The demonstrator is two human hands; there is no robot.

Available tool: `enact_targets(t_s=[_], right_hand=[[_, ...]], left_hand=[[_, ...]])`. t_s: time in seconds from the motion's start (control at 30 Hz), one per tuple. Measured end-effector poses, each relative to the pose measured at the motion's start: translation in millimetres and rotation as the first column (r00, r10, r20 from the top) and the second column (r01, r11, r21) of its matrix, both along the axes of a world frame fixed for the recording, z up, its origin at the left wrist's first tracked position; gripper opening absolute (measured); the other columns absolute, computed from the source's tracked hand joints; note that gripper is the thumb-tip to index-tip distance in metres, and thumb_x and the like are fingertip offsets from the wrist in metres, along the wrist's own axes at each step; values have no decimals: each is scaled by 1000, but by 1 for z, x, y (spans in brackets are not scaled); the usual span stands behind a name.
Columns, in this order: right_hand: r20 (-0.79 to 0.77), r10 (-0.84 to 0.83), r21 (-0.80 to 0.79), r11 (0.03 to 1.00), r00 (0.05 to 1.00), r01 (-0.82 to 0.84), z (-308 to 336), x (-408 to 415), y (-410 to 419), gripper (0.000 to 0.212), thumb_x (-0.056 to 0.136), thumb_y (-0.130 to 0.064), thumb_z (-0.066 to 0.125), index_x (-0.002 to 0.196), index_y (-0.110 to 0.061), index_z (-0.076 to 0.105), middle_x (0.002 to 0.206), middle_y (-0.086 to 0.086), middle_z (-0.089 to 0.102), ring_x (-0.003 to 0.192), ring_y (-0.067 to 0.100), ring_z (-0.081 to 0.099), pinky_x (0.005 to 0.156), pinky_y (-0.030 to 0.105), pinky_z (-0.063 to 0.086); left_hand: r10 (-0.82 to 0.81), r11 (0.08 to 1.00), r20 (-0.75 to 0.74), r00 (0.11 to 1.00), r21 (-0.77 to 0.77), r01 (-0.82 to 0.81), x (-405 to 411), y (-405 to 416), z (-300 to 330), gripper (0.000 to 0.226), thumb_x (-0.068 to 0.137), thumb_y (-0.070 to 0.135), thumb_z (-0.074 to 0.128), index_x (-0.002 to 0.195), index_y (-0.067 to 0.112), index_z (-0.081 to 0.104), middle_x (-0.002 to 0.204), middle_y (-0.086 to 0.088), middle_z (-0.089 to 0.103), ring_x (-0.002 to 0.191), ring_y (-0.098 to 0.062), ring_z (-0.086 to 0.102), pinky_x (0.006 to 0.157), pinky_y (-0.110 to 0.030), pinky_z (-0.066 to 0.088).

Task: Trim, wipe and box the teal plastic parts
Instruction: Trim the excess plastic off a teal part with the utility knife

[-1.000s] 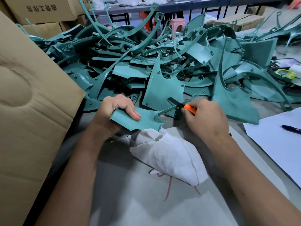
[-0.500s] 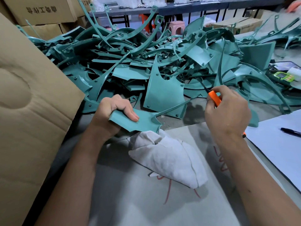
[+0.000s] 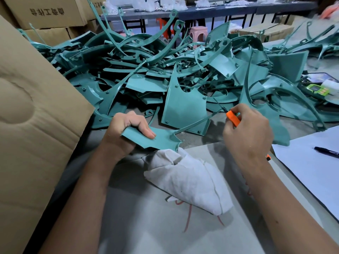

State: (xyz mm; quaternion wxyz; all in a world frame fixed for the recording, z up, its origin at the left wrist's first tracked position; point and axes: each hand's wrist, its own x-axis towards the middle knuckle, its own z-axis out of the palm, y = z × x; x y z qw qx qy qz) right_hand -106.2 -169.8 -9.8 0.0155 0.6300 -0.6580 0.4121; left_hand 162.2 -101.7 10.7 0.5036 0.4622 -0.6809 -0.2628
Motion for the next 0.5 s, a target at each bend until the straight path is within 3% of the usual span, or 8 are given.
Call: enact_targets(t_s=[0.17, 0.3, 0.4, 0.5], right_hand=[[-116, 79, 134, 989, 990, -63, -5, 6, 1, 17, 90, -16, 62, 103, -24, 70, 91, 6, 70, 74, 32, 52, 65, 34, 41], [-150, 219, 189, 964, 964, -189, -8, 18, 10, 17, 87, -19, 65, 101, -26, 72, 88, 5, 72, 75, 34, 61, 64, 33, 43], [-189, 314, 217, 937, 930, -273, -8, 26, 15, 16, 87, -23, 66, 101, -27, 72, 87, 5, 73, 76, 36, 62, 63, 32, 41], [-156, 422, 259, 890, 893, -375, -7, 28, 19, 16, 84, -22, 67, 97, -27, 73, 80, -2, 69, 72, 29, 59, 61, 32, 46]], left_hand=[[46, 998, -95, 994, 43, -42, 0, -1, -7, 15, 59, 27, 79, 63, 14, 73, 65, -8, 67, 74, -23, 56, 71, -25, 46], [60, 998, -78, 995, 40, -57, 5, -4, -14, 21, 64, 36, 71, 56, 17, 71, 60, 2, 69, 72, -20, 59, 71, -28, 47], [58, 997, -76, 995, 55, -54, 8, -5, -17, 16, 64, 31, 74, 55, 19, 72, 61, 3, 70, 70, -17, 62, 71, -29, 49], [61, 996, -59, 996, 61, -58, 10, -6, -19, 12, 65, 11, 75, 55, 16, 71, 61, 2, 70, 67, -10, 64, 70, -25, 50]])
